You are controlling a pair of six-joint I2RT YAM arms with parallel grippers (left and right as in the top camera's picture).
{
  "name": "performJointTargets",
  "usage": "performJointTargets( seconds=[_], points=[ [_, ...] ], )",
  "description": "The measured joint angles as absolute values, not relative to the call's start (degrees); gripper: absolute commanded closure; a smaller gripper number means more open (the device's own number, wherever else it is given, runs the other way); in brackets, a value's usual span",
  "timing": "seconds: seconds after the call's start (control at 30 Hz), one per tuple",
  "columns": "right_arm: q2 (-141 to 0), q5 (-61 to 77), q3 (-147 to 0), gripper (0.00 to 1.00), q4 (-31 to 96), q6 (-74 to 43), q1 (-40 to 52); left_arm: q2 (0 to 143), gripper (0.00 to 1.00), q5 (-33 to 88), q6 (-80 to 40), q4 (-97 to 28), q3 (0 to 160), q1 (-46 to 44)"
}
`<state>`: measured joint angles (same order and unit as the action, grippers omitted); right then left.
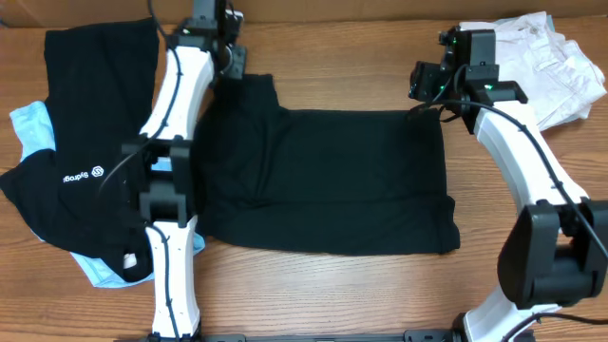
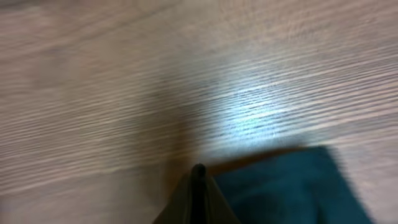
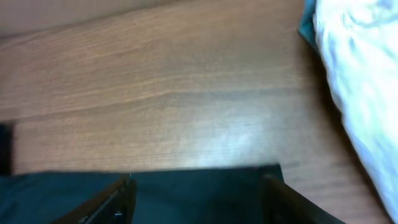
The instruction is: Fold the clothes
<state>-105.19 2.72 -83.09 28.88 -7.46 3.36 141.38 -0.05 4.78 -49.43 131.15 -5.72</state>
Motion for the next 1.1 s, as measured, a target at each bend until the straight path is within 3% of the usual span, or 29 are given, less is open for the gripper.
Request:
performJointTargets(
  seconds=[0.63, 1.1],
  points=[
    [-117.3, 2.7, -83.1, 0.34, 21.5, -5.1, 3.4, 136.5, 0.96, -1.0, 1.6, -61.0, 131.6, -5.6],
    [-121.7, -3.7, -83.1, 0.4, 21.6, -4.4, 1.6, 136.5, 0.96, -2.7, 0.1, -63.3, 131.6, -5.3]
  ],
)
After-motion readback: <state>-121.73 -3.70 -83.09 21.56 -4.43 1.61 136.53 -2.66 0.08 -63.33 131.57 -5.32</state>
